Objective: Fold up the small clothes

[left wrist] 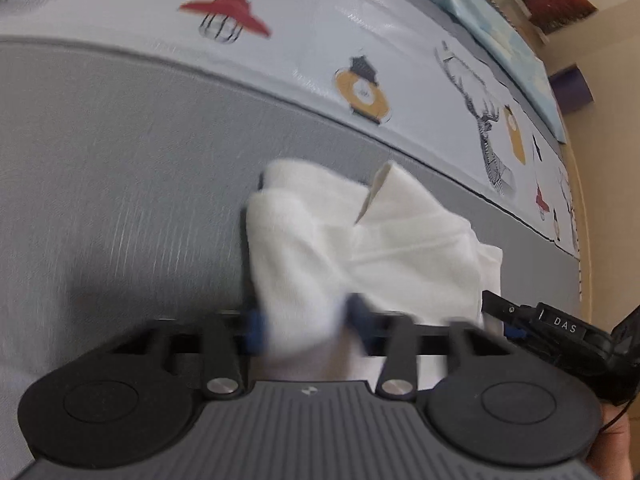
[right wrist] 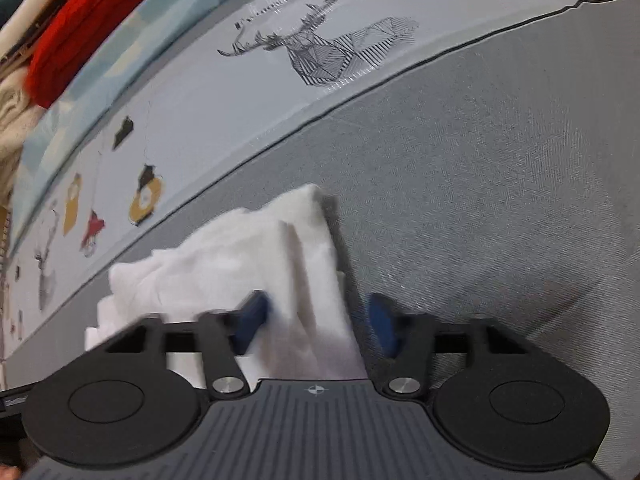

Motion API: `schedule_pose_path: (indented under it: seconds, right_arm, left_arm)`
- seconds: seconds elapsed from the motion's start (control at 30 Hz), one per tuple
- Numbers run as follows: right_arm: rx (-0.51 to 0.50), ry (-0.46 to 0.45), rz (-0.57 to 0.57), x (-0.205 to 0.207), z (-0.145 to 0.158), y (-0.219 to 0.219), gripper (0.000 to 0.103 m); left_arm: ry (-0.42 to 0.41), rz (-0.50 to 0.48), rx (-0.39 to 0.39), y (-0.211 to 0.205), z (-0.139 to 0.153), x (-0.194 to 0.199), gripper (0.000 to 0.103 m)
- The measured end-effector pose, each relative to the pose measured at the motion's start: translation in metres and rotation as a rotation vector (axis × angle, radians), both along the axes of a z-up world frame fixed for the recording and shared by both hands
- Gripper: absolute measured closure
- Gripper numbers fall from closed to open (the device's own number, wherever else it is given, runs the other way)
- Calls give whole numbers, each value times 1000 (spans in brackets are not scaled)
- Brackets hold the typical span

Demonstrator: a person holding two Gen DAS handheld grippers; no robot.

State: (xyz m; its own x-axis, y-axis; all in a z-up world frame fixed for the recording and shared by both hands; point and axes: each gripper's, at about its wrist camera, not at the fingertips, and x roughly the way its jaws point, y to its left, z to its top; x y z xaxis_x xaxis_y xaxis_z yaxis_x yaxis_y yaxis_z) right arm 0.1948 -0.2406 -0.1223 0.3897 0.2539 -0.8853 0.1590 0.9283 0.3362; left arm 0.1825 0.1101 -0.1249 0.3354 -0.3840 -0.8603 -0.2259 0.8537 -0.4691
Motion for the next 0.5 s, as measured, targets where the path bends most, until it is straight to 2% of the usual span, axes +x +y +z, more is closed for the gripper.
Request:
schedule_pose_path:
  seconds: [0.03,0.07,0.1,0.13,0.2,0.23,0.3,0.33,0.37,0.4,0.43,0.5]
  right_arm:
    - [18,-3,-4,1,0,0,77]
    - [26,-8,-10,1,1,0,86]
    - [30,-16,-14,2,2,1,89]
    - [32,-32,-19,2,5,2,90]
    - [61,-119,-37,3,18,4,91]
    - [82,-170,-35,3,26,5,91]
    - [111,-288,-22,2,42,10,87]
    - [109,-322,-23,2,48,11,86]
    - [91,-340,-36,1,51,11,70]
    - [60,-333,-55,2,51,12,47]
    - [32,-309,-58,3,50,12,41]
    - [1,-243,-31,6,43,12,43]
  left_arm:
    - [-18,-5,13,0,3,1,85]
    - [-49,-13,23,-1,9,2,87]
    - [-87,-12,29,0,16,3,87]
    - [-144,-7,41,0,26,4,88]
    - [-283,12,52,4,50,1,88]
    - [-342,28,64,6,59,0,85]
    - [-426,101,111,15,73,-5,71]
    - [-436,133,118,21,76,-6,59]
    - [-426,152,108,27,75,-7,52]
    - [-396,151,87,31,71,-7,52]
    - [-352,141,64,34,65,-5,52]
    - [-242,110,22,34,48,-2,52]
